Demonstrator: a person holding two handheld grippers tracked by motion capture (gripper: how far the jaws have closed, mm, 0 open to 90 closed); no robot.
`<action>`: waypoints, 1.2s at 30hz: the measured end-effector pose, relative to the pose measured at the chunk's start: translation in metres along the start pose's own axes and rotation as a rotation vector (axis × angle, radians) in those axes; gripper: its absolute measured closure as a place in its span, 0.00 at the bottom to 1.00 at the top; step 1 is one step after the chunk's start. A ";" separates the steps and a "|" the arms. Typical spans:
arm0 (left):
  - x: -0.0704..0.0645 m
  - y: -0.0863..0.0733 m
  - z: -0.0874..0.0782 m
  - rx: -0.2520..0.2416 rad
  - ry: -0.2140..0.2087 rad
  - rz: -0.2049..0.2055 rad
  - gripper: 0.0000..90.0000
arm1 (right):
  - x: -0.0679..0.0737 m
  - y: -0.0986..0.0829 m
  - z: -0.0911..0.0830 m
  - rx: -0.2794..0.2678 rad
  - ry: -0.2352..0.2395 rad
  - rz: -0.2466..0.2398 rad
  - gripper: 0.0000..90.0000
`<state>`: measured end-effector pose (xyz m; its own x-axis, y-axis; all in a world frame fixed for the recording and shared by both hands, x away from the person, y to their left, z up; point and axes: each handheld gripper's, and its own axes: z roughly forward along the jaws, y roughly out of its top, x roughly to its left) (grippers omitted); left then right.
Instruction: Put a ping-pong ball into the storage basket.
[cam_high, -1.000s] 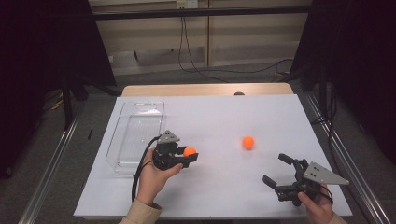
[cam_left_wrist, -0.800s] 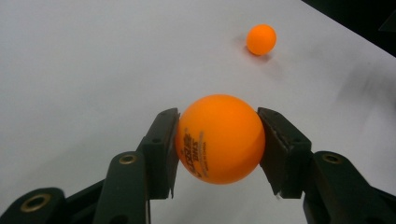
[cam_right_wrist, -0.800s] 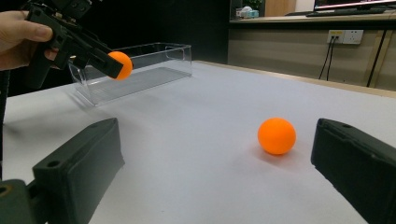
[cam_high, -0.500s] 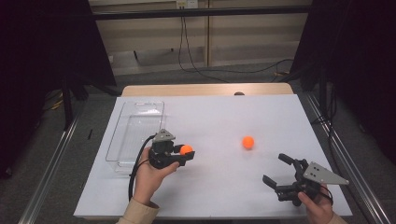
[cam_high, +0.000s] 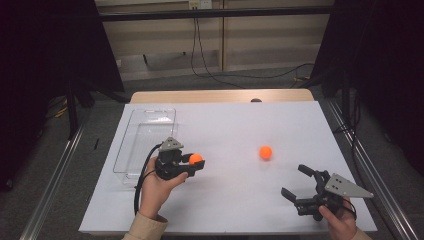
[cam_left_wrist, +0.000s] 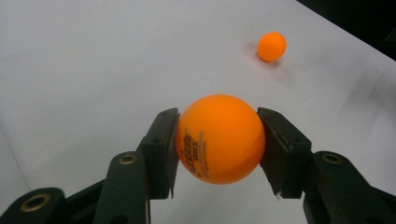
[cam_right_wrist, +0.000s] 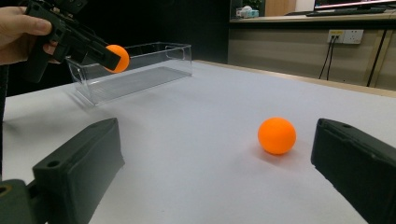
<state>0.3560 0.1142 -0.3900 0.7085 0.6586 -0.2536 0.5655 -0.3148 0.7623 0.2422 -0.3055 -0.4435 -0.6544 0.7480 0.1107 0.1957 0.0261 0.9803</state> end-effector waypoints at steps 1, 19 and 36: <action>0.000 0.000 0.000 0.000 0.001 0.000 0.57 | 0.000 0.000 0.000 0.000 0.000 -0.001 0.02; 0.008 -0.001 -0.008 -0.019 0.029 -0.016 0.57 | 0.000 0.000 0.000 0.000 0.002 0.000 0.02; 0.013 0.001 -0.017 -0.027 0.054 -0.025 0.57 | 0.000 0.000 0.000 0.000 0.001 -0.002 0.02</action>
<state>0.3584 0.1344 -0.3823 0.6703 0.7019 -0.2407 0.5703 -0.2797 0.7723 0.2421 -0.3055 -0.4436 -0.6559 0.7470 0.1090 0.1945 0.0277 0.9805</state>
